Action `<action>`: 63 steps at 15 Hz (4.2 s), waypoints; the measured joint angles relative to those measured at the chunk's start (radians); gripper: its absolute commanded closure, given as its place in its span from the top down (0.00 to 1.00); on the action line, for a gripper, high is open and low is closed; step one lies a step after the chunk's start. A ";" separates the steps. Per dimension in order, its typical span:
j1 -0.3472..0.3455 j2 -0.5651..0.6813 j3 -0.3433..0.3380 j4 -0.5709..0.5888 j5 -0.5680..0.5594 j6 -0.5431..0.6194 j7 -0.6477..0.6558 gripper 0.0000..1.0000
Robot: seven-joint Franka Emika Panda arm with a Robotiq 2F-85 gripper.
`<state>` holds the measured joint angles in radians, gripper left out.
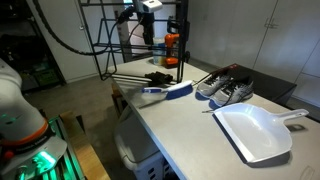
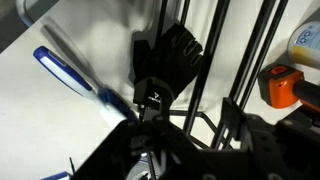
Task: Move the black rack to the edge
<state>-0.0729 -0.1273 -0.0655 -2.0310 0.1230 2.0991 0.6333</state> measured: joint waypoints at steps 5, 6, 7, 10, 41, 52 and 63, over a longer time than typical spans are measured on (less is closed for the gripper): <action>0.000 -0.058 0.011 -0.003 -0.001 0.000 -0.102 1.00; 0.000 -0.072 0.015 -0.005 -0.001 0.000 -0.124 1.00; 0.001 -0.089 0.019 -0.011 -0.001 0.000 -0.148 1.00; 0.003 -0.149 0.032 -0.033 -0.008 -0.012 -0.243 1.00; 0.143 -0.283 -0.026 -0.197 -0.063 0.227 -1.029 1.00; 0.170 -0.174 -0.057 -0.079 0.082 0.132 -1.159 1.00; 0.155 -0.133 -0.059 -0.003 0.088 -0.005 -1.208 1.00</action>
<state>0.0823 -0.2602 -0.1242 -2.0339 0.2106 2.0945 -0.5747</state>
